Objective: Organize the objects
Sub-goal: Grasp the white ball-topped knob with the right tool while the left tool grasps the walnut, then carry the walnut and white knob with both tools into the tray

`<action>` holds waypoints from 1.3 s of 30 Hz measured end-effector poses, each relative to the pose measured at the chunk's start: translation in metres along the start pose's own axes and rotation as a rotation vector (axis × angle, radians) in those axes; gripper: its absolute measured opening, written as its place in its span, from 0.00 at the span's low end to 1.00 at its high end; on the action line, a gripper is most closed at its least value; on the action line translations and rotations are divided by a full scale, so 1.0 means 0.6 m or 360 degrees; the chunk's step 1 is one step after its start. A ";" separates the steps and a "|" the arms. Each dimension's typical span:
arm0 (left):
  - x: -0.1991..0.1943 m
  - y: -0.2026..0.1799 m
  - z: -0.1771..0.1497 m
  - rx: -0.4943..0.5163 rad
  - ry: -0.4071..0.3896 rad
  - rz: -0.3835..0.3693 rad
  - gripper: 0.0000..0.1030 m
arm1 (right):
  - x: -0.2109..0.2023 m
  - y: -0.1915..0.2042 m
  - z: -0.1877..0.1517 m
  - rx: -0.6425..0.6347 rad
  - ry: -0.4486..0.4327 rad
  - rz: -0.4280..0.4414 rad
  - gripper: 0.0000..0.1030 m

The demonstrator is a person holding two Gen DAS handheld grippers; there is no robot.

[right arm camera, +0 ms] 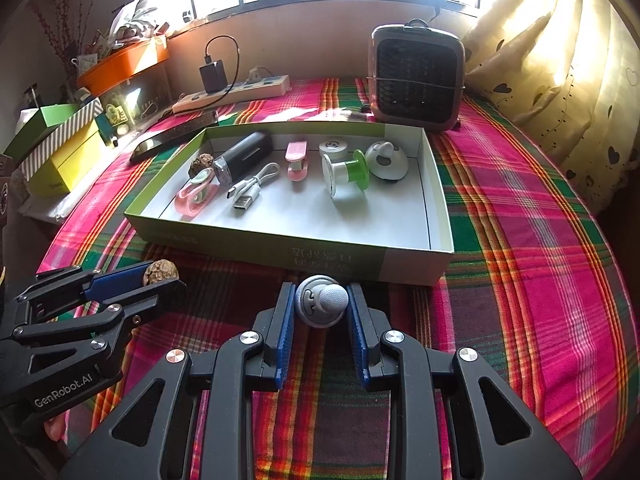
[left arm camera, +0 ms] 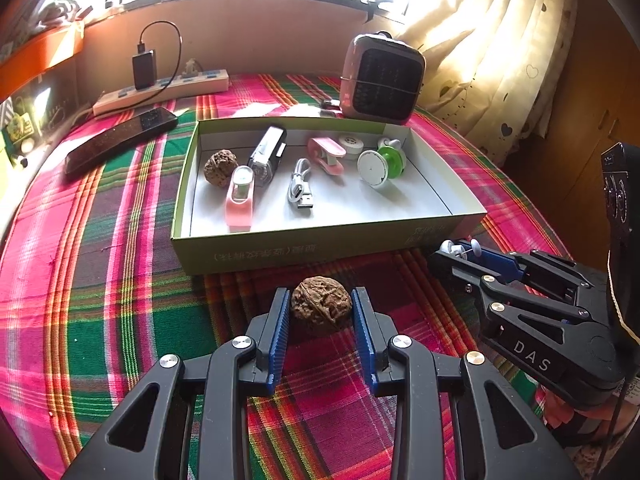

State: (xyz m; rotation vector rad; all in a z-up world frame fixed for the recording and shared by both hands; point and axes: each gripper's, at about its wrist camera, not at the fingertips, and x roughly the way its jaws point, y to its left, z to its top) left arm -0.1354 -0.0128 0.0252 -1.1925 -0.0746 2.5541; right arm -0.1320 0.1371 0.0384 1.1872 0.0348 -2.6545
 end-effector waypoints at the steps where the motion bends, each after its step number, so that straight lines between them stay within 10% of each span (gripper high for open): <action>1: -0.003 -0.001 0.001 0.0001 -0.0006 0.0000 0.28 | -0.003 0.000 0.001 0.0001 -0.0008 -0.0003 0.26; 39: 0.040 0.010 0.108 0.0030 -0.0028 0.0076 0.28 | 0.036 -0.037 0.100 -0.0043 -0.0028 -0.0019 0.26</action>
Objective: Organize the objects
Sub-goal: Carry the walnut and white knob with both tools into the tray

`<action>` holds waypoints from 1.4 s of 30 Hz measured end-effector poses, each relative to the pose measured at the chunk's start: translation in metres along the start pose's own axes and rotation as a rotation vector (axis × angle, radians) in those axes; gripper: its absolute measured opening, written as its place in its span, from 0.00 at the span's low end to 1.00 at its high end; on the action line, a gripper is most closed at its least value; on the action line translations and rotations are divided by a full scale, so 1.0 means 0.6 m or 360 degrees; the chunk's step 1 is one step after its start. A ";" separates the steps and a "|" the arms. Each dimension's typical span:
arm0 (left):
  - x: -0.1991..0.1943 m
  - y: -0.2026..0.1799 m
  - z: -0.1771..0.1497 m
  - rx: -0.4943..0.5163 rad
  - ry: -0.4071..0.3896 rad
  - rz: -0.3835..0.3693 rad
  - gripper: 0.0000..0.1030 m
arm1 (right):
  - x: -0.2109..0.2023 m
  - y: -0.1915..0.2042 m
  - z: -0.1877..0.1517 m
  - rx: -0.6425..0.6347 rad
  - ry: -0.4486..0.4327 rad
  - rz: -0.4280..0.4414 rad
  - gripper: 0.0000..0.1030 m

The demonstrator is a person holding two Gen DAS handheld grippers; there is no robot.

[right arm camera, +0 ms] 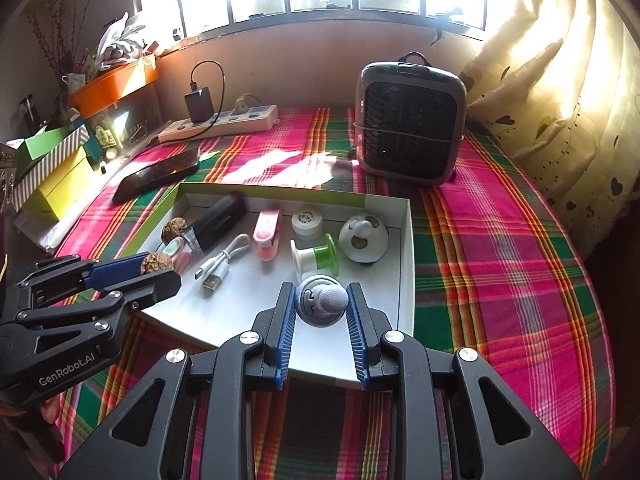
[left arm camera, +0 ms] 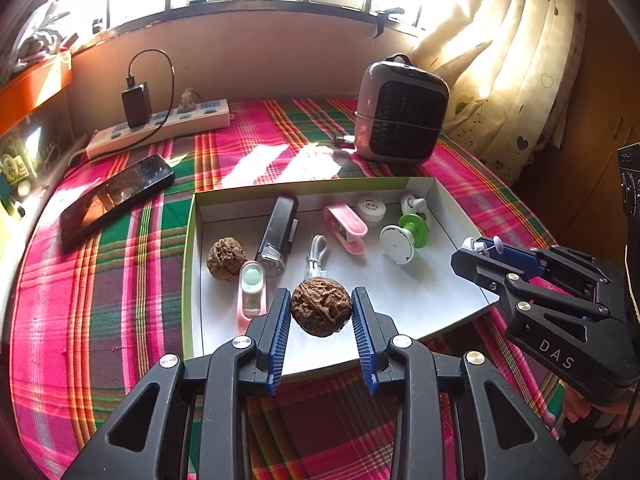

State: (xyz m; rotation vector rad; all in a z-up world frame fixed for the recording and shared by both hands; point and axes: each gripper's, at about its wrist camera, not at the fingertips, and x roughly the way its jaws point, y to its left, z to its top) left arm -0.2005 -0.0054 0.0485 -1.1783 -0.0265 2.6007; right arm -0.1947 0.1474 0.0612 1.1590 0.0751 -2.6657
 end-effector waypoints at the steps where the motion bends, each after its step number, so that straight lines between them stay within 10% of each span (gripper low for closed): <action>1: 0.004 0.002 0.002 -0.0005 0.0005 0.0005 0.28 | 0.005 -0.001 0.002 -0.0004 0.0009 -0.0001 0.26; 42: 0.064 0.016 0.012 0.0001 0.0073 0.0073 0.28 | 0.072 -0.002 -0.001 -0.0105 0.0128 -0.0078 0.26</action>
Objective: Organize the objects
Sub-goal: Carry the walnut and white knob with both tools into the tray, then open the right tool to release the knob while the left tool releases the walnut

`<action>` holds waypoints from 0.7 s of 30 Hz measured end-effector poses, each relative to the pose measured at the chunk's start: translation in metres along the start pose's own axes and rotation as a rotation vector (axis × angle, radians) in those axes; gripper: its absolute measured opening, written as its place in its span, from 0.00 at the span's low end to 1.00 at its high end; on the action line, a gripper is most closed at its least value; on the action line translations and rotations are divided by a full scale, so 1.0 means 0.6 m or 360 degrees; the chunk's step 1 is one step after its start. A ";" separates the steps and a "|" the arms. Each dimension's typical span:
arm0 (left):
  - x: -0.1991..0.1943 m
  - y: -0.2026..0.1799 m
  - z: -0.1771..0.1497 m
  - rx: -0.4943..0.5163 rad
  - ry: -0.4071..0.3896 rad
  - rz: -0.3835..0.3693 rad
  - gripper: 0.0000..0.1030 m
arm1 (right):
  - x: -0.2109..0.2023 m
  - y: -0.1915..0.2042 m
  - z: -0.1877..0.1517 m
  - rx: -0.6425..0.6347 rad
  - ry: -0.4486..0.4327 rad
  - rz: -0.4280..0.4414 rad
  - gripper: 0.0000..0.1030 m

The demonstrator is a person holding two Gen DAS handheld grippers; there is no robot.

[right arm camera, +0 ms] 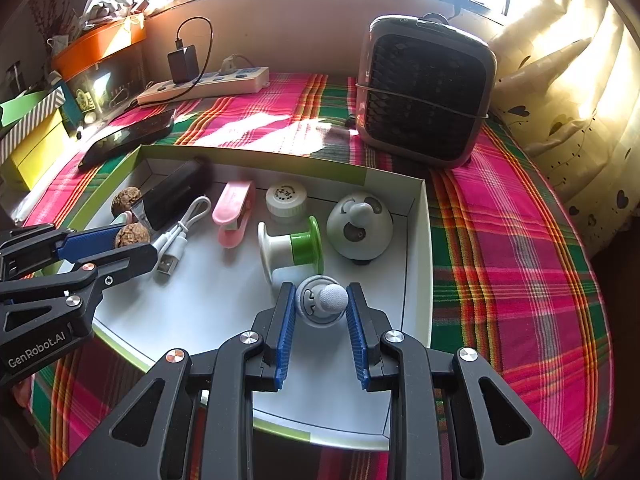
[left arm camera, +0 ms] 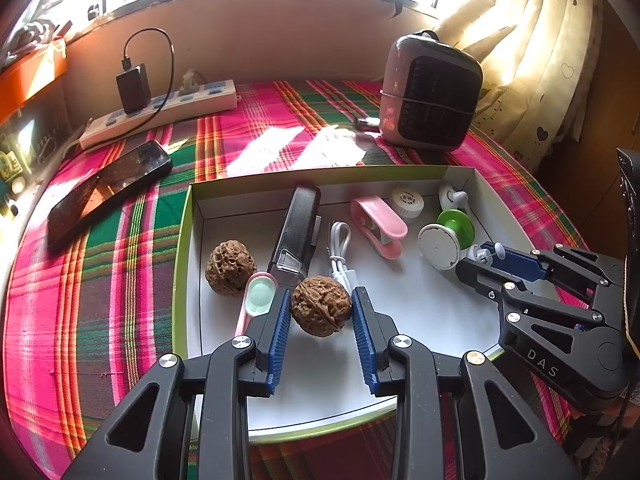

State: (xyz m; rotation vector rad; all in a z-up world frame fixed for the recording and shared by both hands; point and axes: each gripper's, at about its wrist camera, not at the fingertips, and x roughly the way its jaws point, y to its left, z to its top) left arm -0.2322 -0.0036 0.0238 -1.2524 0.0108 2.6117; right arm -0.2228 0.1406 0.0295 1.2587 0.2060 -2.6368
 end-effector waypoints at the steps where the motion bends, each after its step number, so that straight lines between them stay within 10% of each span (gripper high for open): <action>1: 0.000 0.000 0.000 0.0001 -0.0001 0.0001 0.28 | 0.000 0.000 0.000 0.0004 0.0000 0.0005 0.26; 21: 0.000 -0.001 -0.001 -0.0006 0.0000 0.0005 0.32 | -0.001 0.001 -0.001 0.0029 0.0004 0.0006 0.28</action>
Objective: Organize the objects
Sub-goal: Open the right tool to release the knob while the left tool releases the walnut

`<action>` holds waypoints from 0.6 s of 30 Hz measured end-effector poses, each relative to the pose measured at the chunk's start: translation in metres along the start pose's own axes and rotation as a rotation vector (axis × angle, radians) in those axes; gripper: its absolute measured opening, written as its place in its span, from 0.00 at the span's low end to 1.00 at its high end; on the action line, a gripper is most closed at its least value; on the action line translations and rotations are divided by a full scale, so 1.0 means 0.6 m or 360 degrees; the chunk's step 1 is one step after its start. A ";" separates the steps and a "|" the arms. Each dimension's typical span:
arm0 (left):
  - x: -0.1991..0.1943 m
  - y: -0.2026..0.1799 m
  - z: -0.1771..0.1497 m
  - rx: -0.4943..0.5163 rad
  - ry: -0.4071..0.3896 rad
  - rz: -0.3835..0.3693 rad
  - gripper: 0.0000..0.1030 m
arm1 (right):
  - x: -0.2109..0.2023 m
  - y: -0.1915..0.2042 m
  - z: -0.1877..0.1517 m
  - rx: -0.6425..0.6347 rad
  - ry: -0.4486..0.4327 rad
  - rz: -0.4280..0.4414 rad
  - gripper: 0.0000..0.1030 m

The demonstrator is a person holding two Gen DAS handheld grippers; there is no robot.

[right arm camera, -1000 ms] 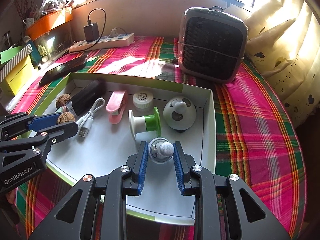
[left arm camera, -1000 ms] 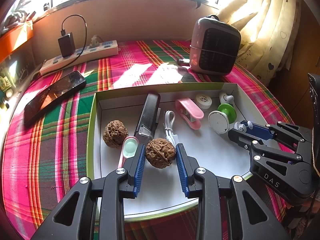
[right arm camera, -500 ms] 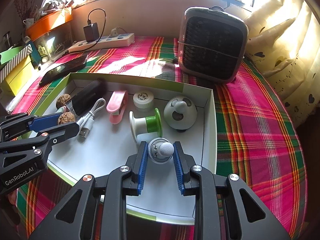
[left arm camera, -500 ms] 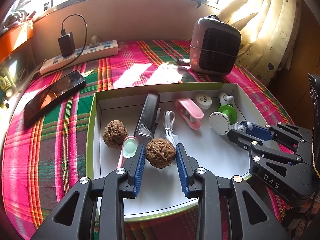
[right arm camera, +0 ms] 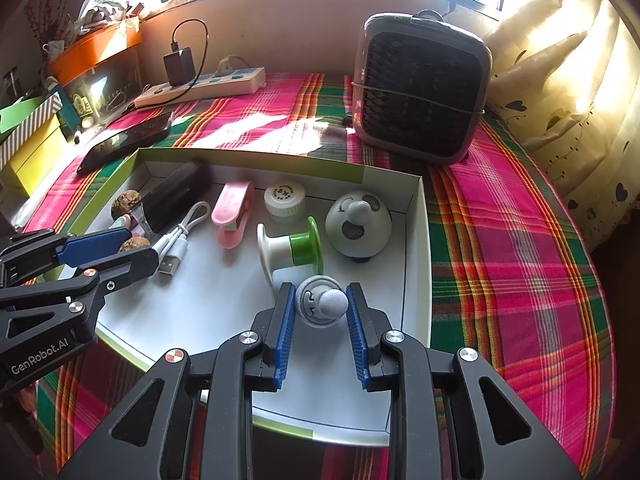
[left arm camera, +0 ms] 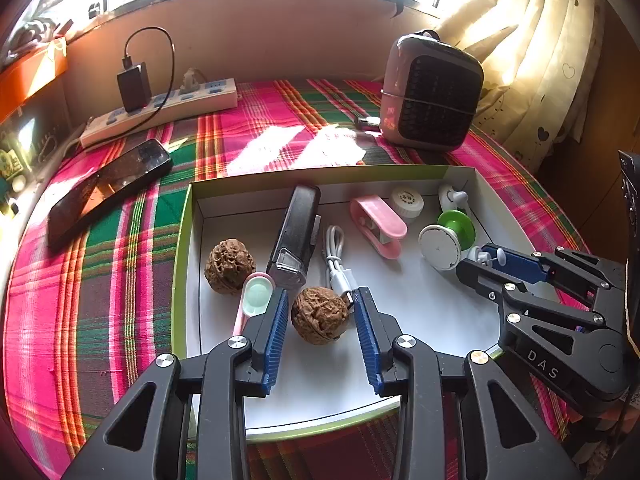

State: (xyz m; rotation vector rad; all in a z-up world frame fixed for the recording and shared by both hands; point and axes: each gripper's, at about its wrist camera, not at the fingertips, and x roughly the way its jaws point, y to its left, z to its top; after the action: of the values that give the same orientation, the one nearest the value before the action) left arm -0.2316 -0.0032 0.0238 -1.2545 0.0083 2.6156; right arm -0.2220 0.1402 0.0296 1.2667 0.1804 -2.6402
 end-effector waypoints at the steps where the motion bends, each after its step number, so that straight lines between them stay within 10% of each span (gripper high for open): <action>1: 0.000 -0.001 -0.001 -0.0002 0.0000 0.0000 0.32 | -0.001 0.001 0.000 -0.0004 -0.0002 0.0001 0.32; 18: -0.029 -0.015 -0.011 -0.0011 -0.0045 0.0054 0.34 | -0.028 0.005 -0.011 0.0035 -0.0058 0.0019 0.39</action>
State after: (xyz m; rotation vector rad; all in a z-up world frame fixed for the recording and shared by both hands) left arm -0.2141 0.0011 0.0340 -1.2297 0.0155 2.6644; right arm -0.2058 0.1409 0.0386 1.2217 0.1383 -2.6600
